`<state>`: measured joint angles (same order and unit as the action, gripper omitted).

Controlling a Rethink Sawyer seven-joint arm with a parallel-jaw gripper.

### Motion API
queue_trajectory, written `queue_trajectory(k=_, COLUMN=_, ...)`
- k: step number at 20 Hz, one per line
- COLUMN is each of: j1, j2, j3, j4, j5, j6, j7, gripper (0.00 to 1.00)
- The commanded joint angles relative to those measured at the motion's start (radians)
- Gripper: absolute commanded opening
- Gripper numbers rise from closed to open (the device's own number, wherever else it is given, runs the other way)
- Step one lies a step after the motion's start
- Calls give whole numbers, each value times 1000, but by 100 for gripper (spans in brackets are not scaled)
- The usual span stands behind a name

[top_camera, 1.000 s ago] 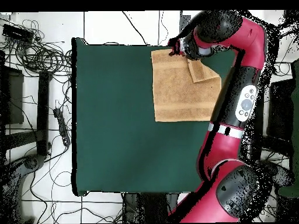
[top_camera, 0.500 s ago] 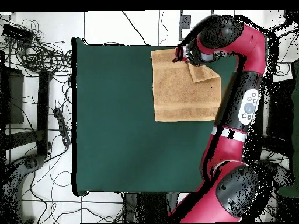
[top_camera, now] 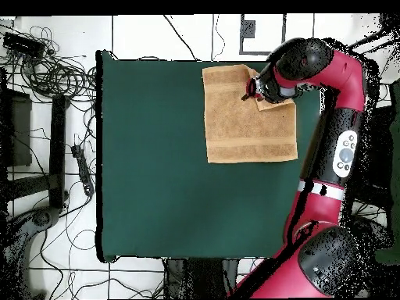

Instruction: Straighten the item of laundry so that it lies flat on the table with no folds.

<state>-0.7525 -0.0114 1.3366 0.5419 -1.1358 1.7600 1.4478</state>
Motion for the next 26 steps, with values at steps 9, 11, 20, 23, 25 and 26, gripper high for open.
queue_trajectory(k=9, j1=75, j2=56, j3=-189, j4=28, j5=44, j6=-114, j7=-175, gripper=100)
queue_trajectory(k=11, j1=76, j2=71, j3=-187, j4=15, j5=49, j6=-122, j7=-186, gripper=100)
queue_trajectory(k=20, j1=85, j2=127, j3=-168, j4=-46, j5=42, j6=-172, j7=-264, gripper=100)
queue_trajectory(k=23, j1=92, j2=156, j3=-145, j4=-94, j5=26, j6=-176, j7=-318, gripper=100)
queue_trajectory(k=25, j1=97, j2=175, j3=-126, j4=-130, j5=6, j6=-180, j7=-373, gripper=100)
queue_trajectory(k=26, j1=100, j2=181, j3=-116, j4=-147, j5=-7, j6=-183, j7=-402, gripper=100)
